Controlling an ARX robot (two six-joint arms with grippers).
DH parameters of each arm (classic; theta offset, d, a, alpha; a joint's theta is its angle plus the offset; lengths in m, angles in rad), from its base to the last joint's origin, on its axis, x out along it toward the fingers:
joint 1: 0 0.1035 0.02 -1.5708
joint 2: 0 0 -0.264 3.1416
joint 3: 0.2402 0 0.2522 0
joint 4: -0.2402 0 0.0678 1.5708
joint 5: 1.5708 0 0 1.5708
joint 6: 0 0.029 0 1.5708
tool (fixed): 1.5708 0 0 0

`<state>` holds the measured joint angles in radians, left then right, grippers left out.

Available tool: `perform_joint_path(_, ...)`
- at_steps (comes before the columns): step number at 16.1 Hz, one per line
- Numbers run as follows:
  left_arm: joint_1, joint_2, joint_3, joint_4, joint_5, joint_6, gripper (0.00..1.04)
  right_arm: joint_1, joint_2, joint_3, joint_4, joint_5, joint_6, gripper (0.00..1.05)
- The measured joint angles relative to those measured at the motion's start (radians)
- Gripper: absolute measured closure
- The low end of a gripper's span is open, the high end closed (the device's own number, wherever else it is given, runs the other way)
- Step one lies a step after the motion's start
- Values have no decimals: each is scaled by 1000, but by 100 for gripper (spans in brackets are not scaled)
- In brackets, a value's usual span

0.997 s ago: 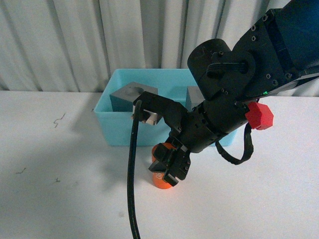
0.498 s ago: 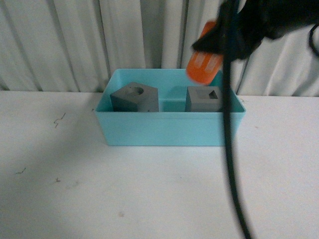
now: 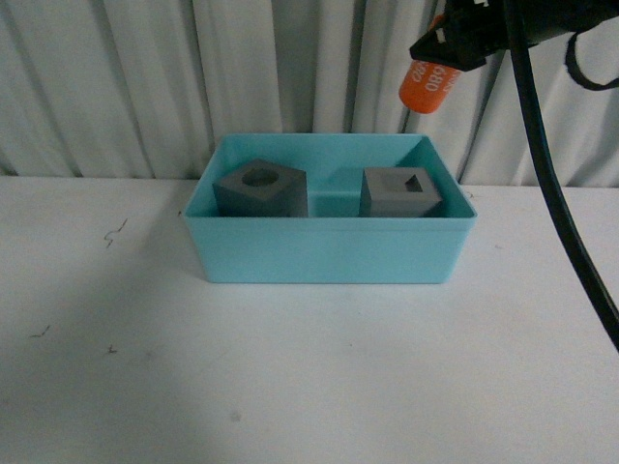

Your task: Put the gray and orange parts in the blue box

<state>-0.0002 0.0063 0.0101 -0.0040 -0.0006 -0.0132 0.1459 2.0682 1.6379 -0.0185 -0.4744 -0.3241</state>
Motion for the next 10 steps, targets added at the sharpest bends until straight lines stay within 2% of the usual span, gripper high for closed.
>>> perform_joint_path(5,0,0,0,0,0,0,7,66,201,238,-63,18,104,58)
perform_joint_path(7,0,0,0,0,0,0,7,111,311,260,-74,30,179,58)
perform_joint_path(10,0,0,0,0,0,0,7,123,365,286,-78,38,200,58)
